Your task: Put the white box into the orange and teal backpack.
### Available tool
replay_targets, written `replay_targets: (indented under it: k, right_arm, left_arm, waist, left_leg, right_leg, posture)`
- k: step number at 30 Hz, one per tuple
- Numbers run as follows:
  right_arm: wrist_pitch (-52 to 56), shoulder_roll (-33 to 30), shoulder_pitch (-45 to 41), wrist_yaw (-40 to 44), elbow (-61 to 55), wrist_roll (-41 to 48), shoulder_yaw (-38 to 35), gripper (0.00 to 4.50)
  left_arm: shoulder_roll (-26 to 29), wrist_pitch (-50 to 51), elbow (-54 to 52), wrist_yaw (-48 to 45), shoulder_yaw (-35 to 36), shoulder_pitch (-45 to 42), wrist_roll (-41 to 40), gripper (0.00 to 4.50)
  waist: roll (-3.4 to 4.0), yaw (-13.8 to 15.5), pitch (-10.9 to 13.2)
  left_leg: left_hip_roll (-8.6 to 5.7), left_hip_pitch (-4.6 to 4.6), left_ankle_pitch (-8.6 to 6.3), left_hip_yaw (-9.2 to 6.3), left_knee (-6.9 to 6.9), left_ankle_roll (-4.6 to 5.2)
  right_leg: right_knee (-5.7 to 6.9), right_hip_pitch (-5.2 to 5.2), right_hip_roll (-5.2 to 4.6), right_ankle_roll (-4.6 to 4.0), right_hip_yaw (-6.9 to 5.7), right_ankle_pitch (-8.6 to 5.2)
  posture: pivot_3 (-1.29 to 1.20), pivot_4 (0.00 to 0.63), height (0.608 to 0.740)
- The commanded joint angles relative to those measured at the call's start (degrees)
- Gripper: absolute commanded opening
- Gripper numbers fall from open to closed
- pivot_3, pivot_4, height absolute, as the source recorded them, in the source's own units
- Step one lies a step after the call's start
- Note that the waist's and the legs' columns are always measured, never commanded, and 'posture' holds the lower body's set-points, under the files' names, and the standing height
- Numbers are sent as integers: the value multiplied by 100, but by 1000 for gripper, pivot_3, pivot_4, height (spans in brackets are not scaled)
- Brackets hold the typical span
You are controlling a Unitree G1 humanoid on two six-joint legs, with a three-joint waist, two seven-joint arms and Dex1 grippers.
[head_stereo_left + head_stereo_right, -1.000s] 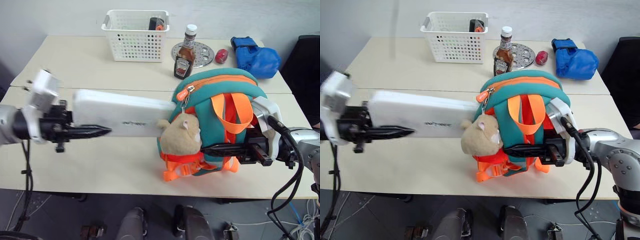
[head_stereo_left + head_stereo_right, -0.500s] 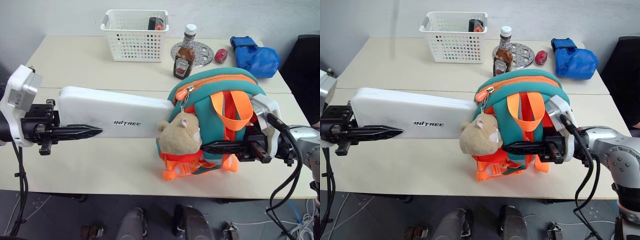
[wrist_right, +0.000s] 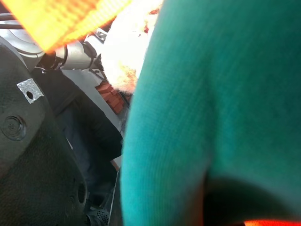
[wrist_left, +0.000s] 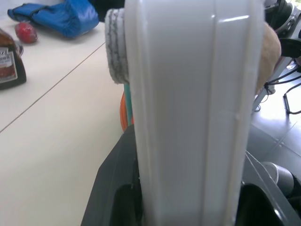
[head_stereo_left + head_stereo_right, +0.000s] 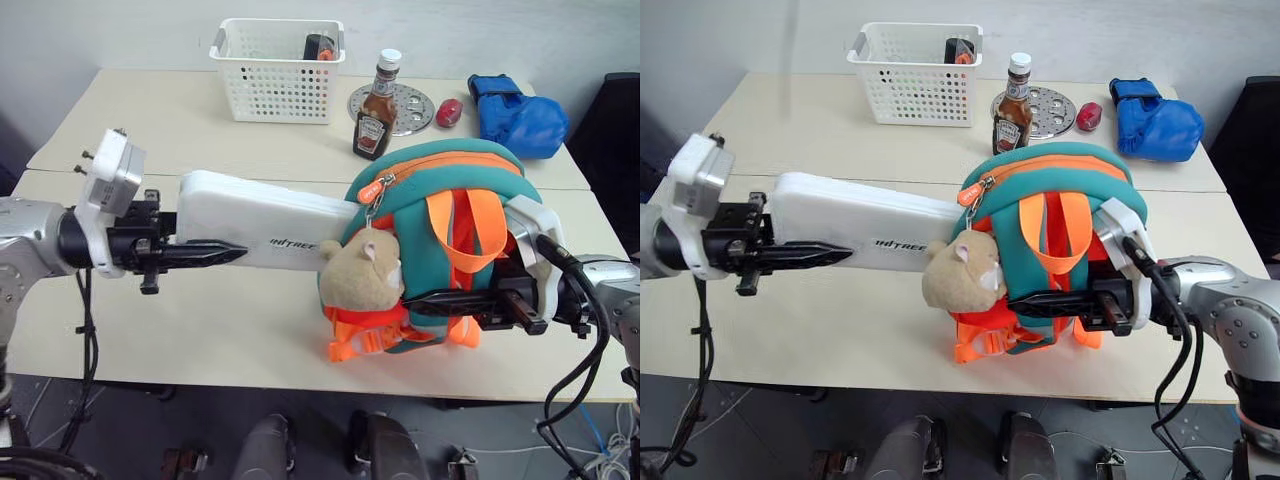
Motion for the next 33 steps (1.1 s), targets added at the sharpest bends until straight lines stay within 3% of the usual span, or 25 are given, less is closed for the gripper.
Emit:
replay_targets:
  k: [1, 5, 10, 20, 25, 33]
  right_arm:
    - [-84, 101, -1, -59, -246, -33, 110, 23]
    - [-103, 165, 4, -114, -274, -57, 143, 23]
    - [-123, 217, 21, -156, -311, -105, 180, 23]
    - [-129, 163, 8, -123, -304, -107, 206, 23]
    - [-134, 113, -21, -24, -281, -158, 214, 23]
    - [-137, -50, 162, 182, -306, -109, 54, 23]
  left_arm:
    - [-111, 126, -96, 16, 37, -257, -372, 1394]
    - [-295, 104, -435, 108, -226, -82, -231, 1394]
    - [-479, -247, -772, 323, -785, 312, 500, 1394]
    - [-573, -446, -897, 425, -756, 743, 645, 1394]
    - [-331, -259, -855, 336, -210, 842, 287, 1394]
    - [460, 541, -376, 32, 1320, 770, -978, 1394]
  waist:
    - [0, -2, 0]
    - [0, -4, 0]
    - [-2, 15, -1]
    - [-2, 18, -1]
    - [-2, 6, -1]
    - [-2, -25, -1]
  left_leg:
    - [0, 0, 0, 0, 2, 0]
    - [1, 3, 1, 3, 4, 1]
    - [-4, 8, 3, 1, 10, 5]
    - [-5, 7, 2, -2, 11, 12]
    - [-5, 7, 2, -2, 12, 12]
    - [0, 5, 1, -2, 9, 10]
  right_leg:
    - [1, 0, 1, 0, 0, 0]
    - [6, 0, 1, 0, 3, 0]
    - [7, 10, 0, 4, 4, 2]
    - [0, 13, -10, 11, 6, 6]
    - [-1, 14, -10, 13, 6, 8]
    - [-3, 10, -6, 12, 6, 7]
  posture:
    - [0, 150, 740]
    - [0, 150, 740]
    - [0, 150, 740]
    - [0, 150, 740]
    - [0, 150, 740]
    - [0, 150, 740]
